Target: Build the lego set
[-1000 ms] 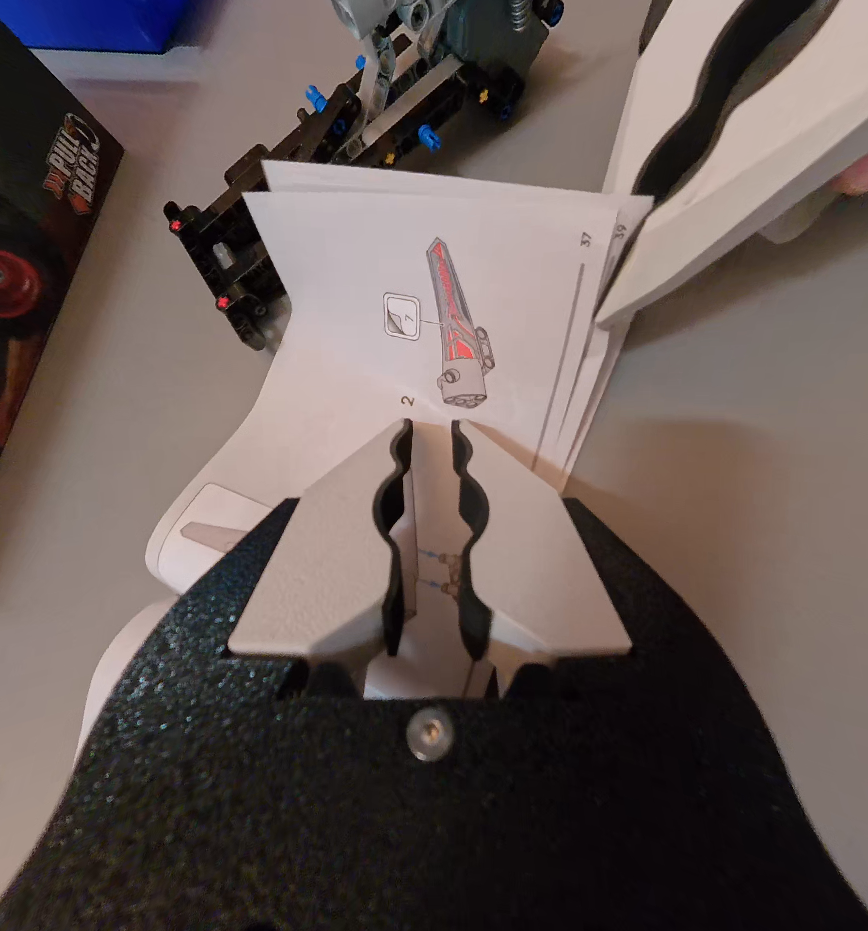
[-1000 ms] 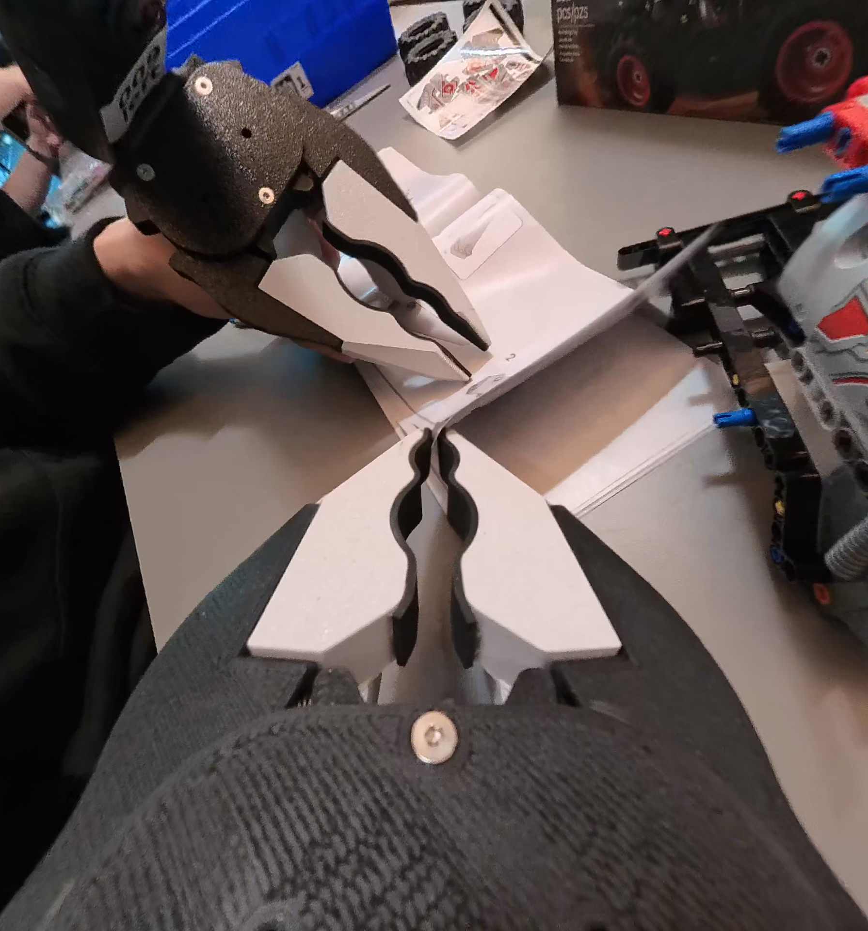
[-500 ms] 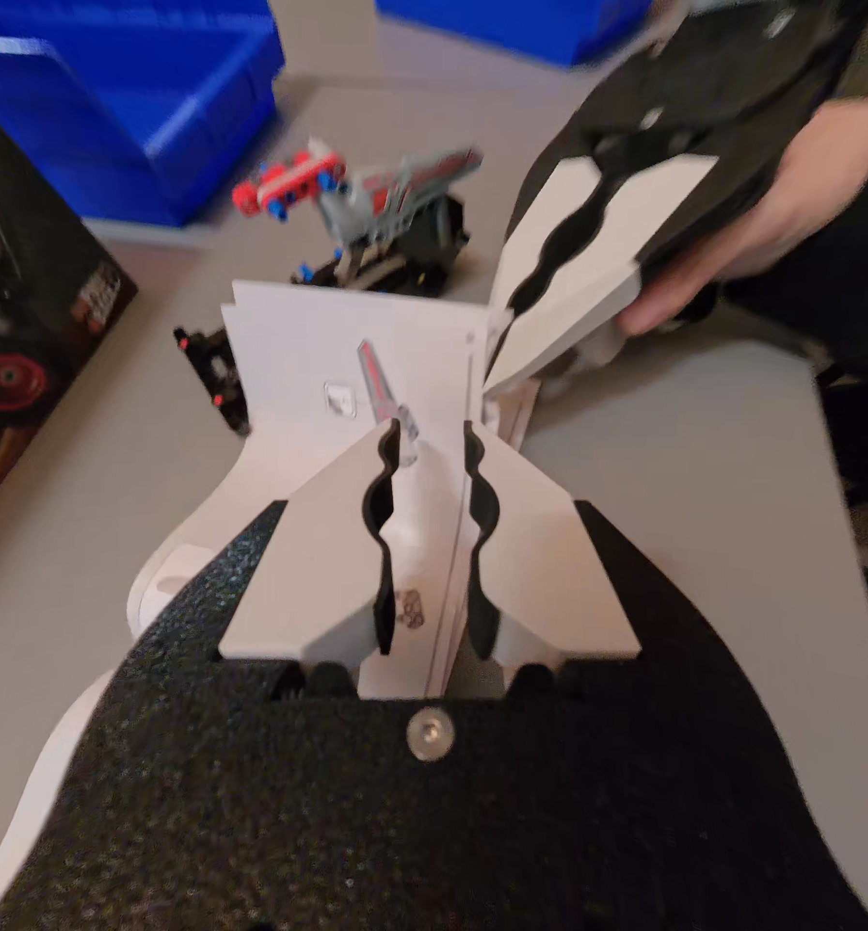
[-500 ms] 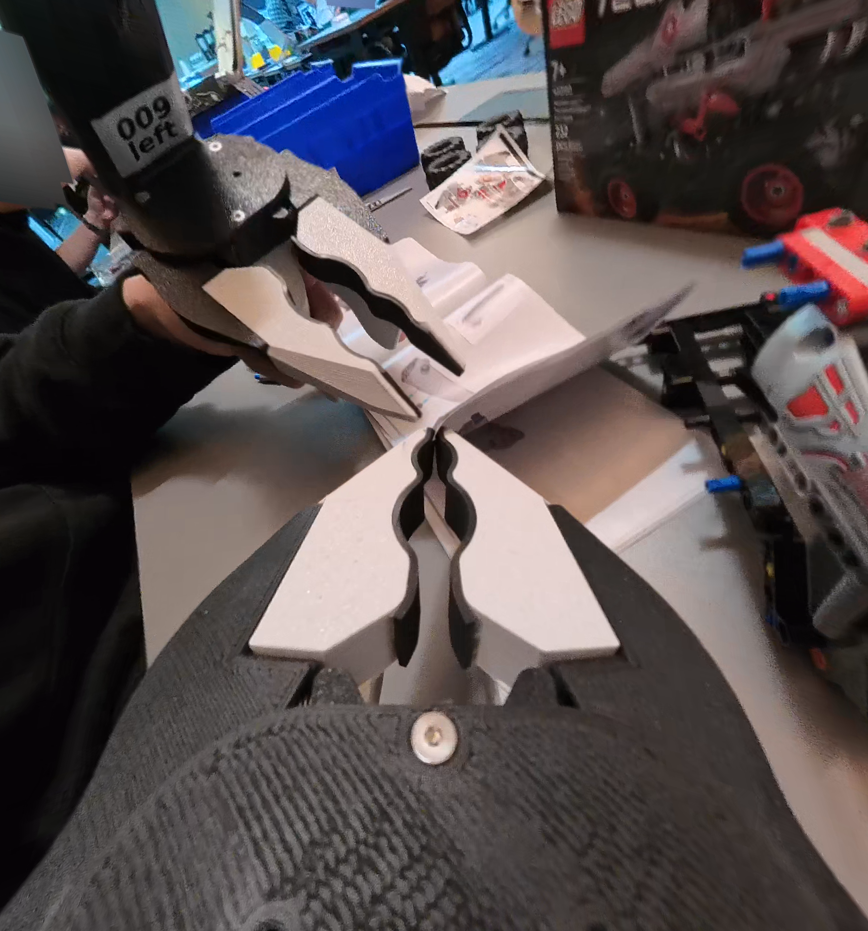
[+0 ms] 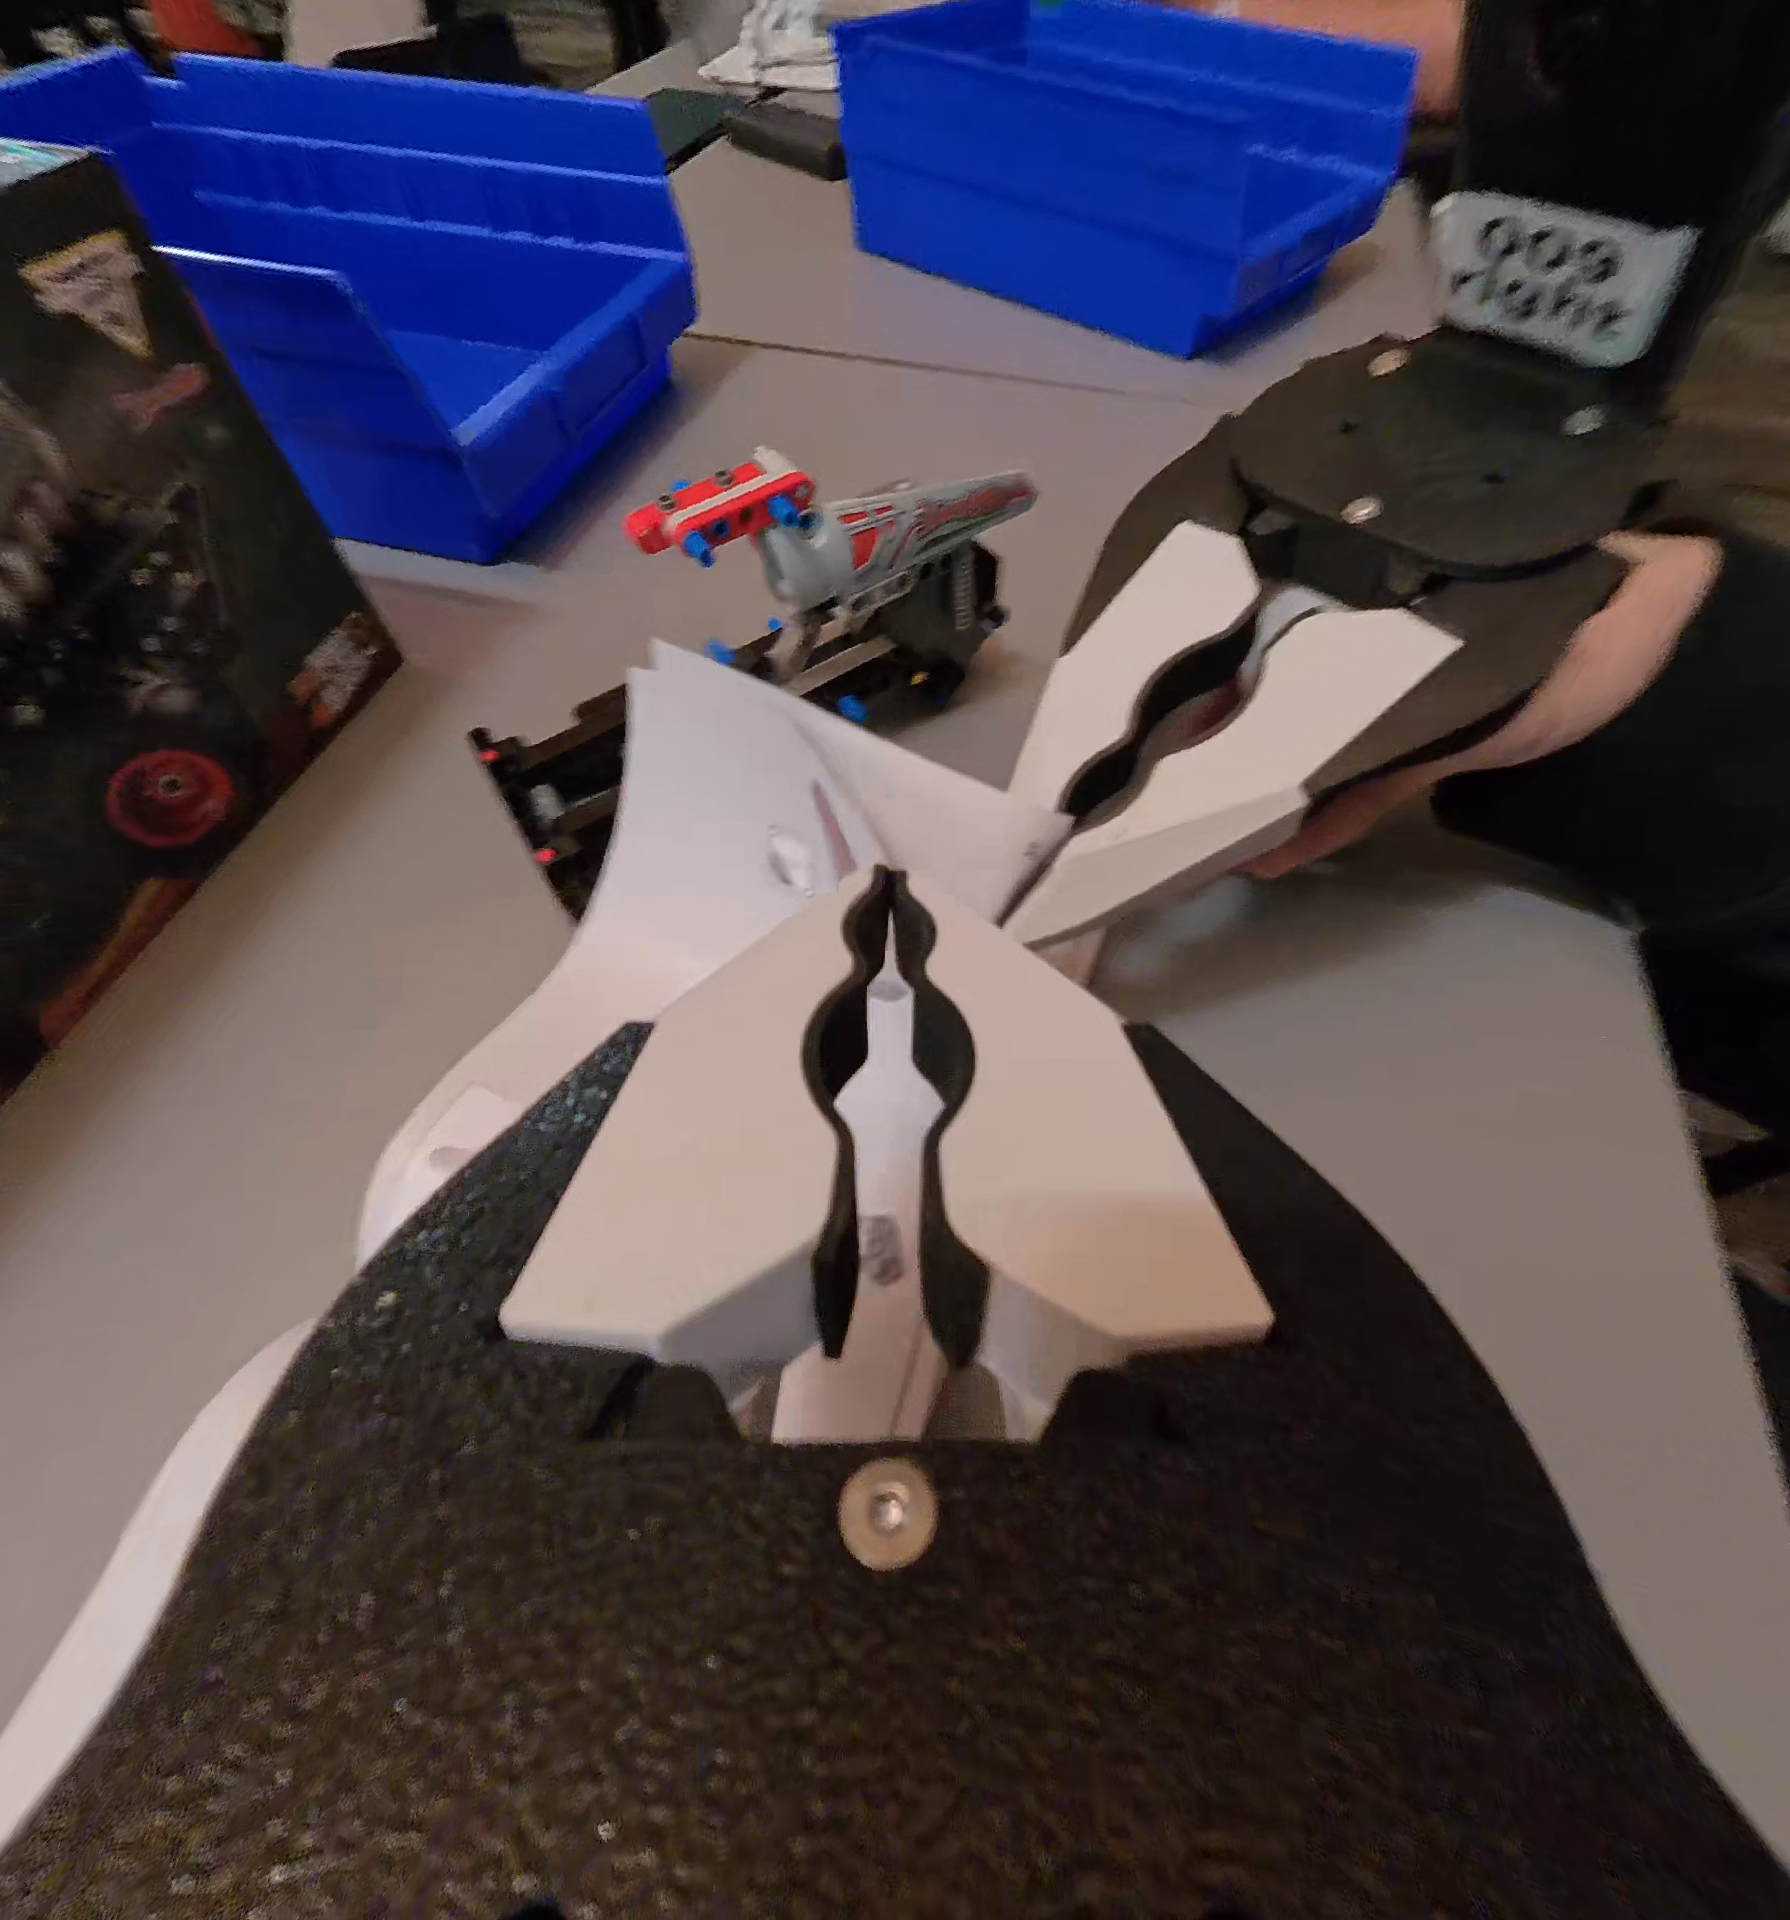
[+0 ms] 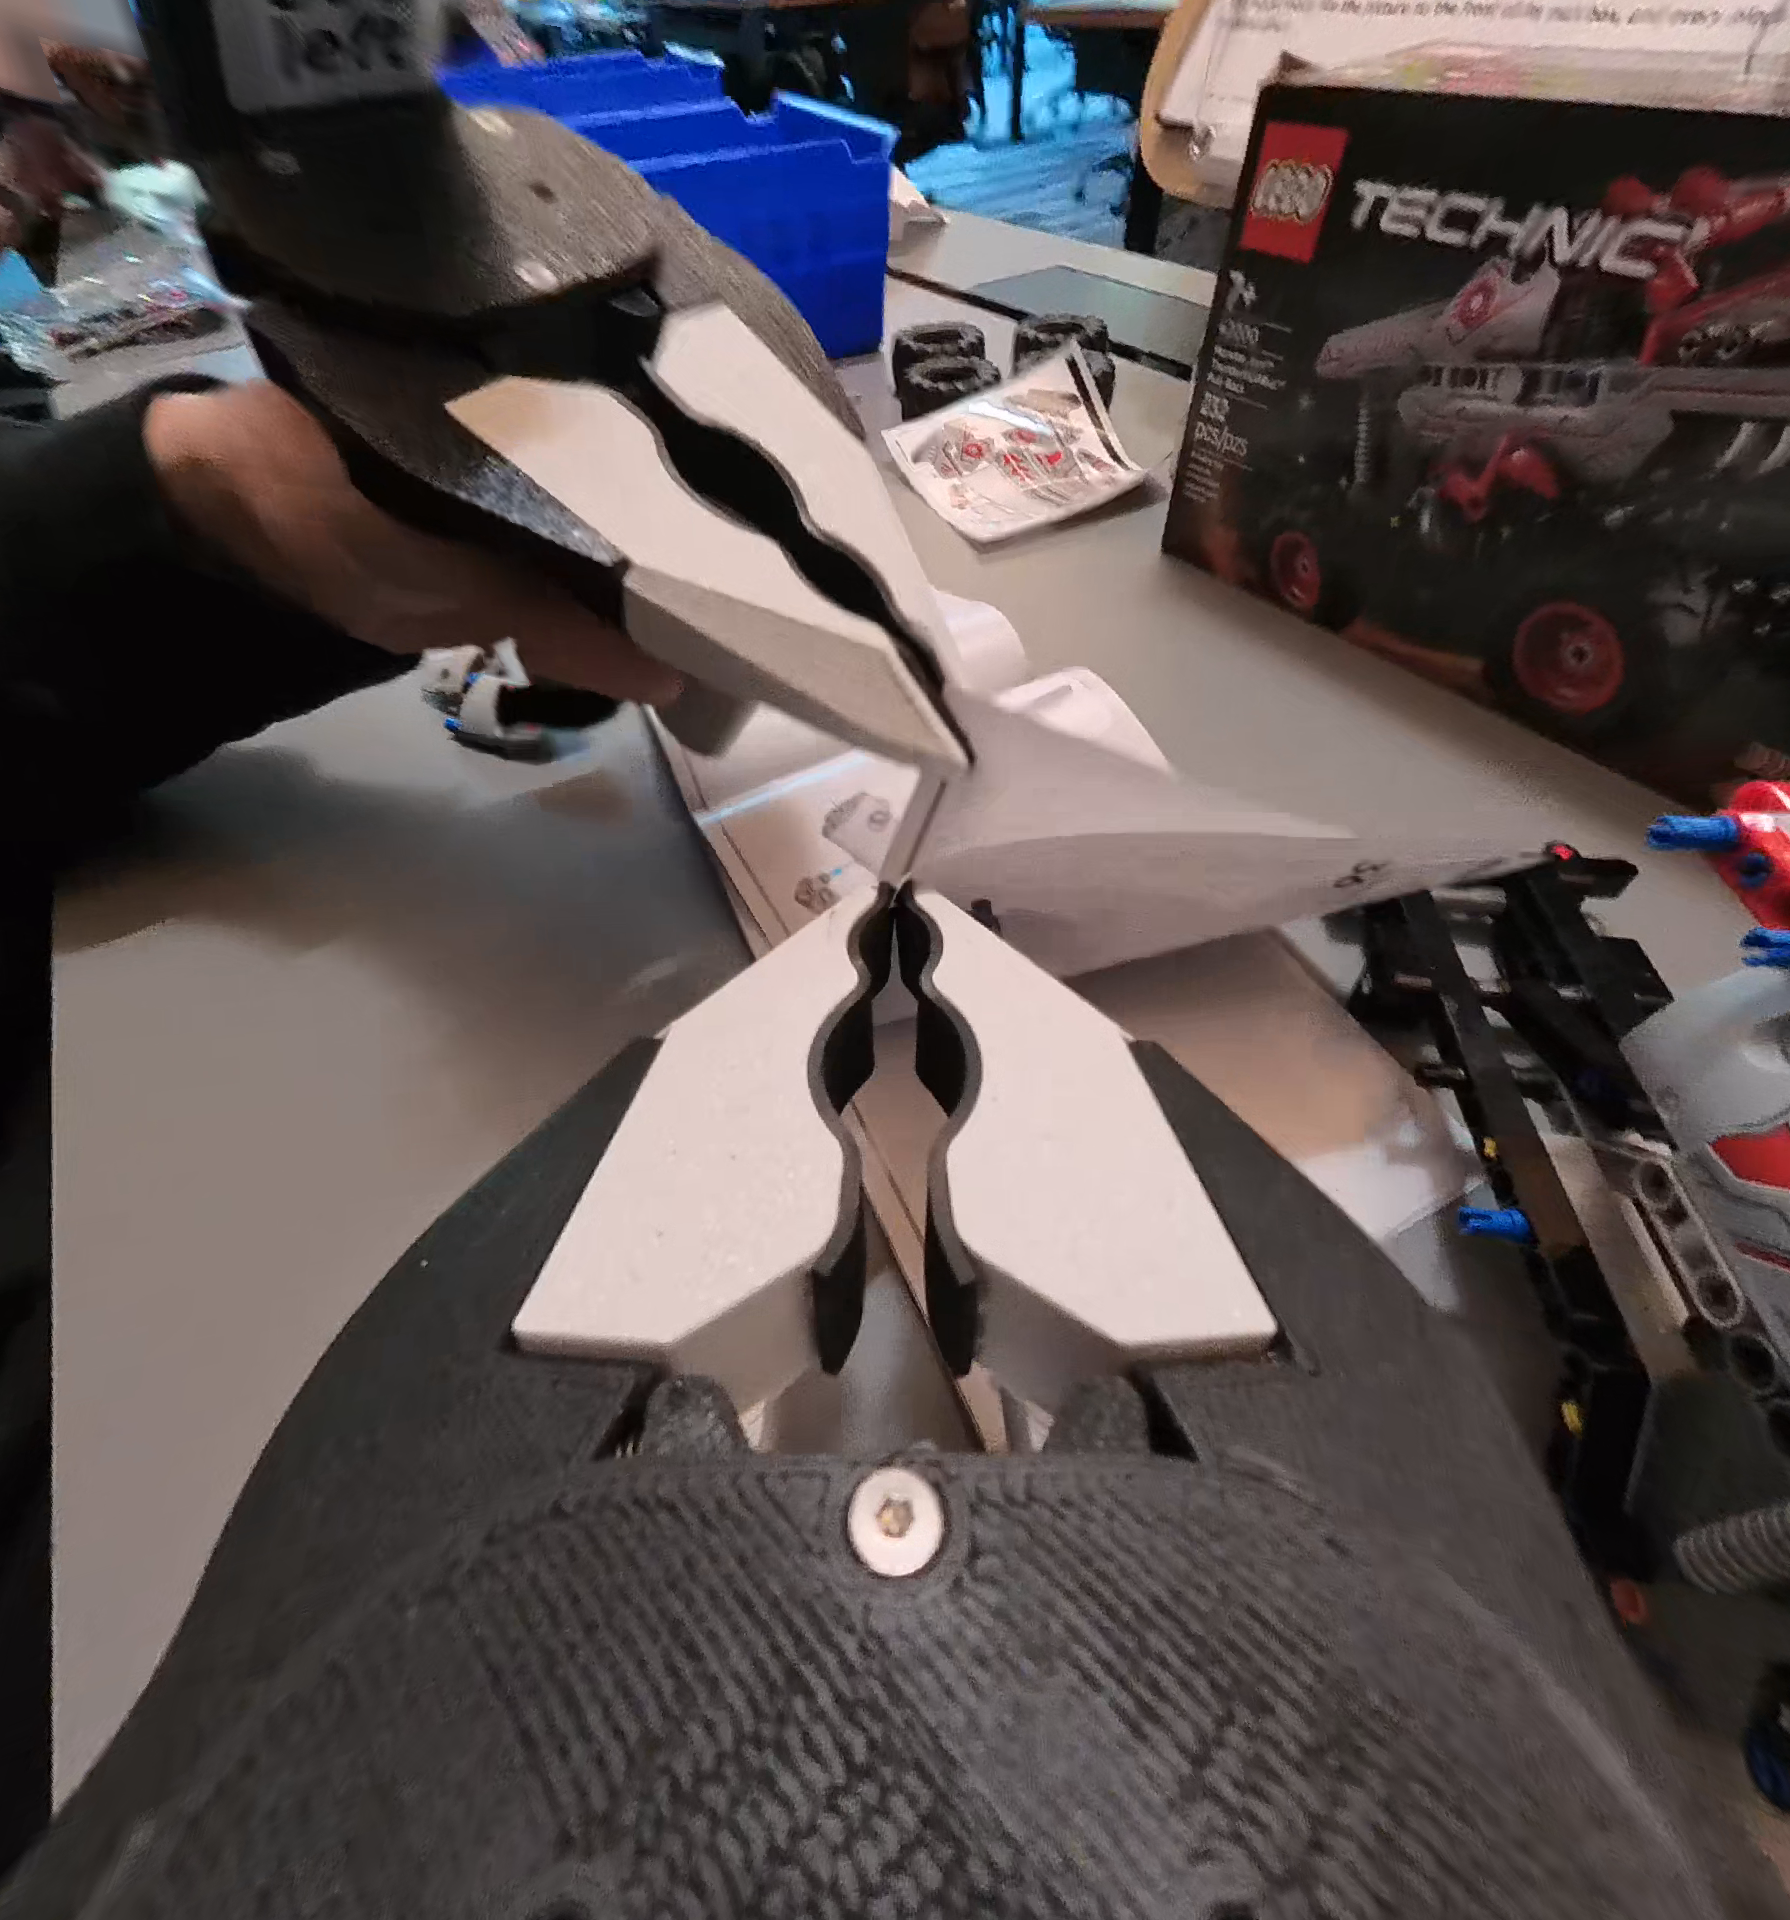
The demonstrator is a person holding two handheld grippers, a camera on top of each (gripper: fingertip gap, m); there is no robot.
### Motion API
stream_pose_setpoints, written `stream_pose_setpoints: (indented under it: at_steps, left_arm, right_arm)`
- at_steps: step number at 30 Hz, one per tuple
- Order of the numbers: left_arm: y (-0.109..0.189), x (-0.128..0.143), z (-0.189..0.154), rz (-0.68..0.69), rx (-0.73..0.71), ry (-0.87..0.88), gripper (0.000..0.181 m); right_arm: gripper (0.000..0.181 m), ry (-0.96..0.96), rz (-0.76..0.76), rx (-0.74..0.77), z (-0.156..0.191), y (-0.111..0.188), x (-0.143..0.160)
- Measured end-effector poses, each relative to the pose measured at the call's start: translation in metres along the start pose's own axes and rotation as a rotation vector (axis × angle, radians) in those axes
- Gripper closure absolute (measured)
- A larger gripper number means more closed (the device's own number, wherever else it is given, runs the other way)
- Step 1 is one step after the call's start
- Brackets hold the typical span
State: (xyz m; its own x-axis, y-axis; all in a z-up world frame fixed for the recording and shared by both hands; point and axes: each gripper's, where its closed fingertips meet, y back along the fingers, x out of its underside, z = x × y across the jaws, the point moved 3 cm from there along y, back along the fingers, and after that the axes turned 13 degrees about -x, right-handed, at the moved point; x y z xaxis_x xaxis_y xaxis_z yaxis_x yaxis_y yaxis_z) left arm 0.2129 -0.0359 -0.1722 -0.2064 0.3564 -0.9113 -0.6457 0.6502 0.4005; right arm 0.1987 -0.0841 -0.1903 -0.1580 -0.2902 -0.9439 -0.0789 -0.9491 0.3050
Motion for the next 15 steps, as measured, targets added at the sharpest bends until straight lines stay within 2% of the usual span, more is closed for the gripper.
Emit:
stream_pose_setpoints:
  at_steps: [1, 4, 7, 12, 15]
  left_arm:
    - [0.002, 0.002, 0.006, 0.015, -0.054, -0.022, 0.181]
    - [0.021, 0.011, 0.036, 0.098, -0.236, -0.046, 0.181]
    - [0.065, 0.026, 0.075, 0.148, -0.41, -0.008, 0.181]
    - [0.144, 0.075, 0.126, 0.225, -0.604, 0.14, 0.181]
    - [0.179, 0.105, 0.139, 0.272, -0.658, 0.212, 0.181]
  right_arm:
    - [0.181, -0.016, 0.026, 0.017, -0.003, 0.002, 0.004]
    - [0.181, -0.091, 0.13, 0.062, -0.009, 0.01, 0.019]
    - [0.181, -0.142, 0.204, 0.081, -0.011, 0.018, 0.032]
    - [0.181, -0.236, 0.155, 0.06, -0.015, 0.019, 0.035]
    - [0.181, -0.244, 0.164, 0.055, -0.013, 0.021, 0.037]
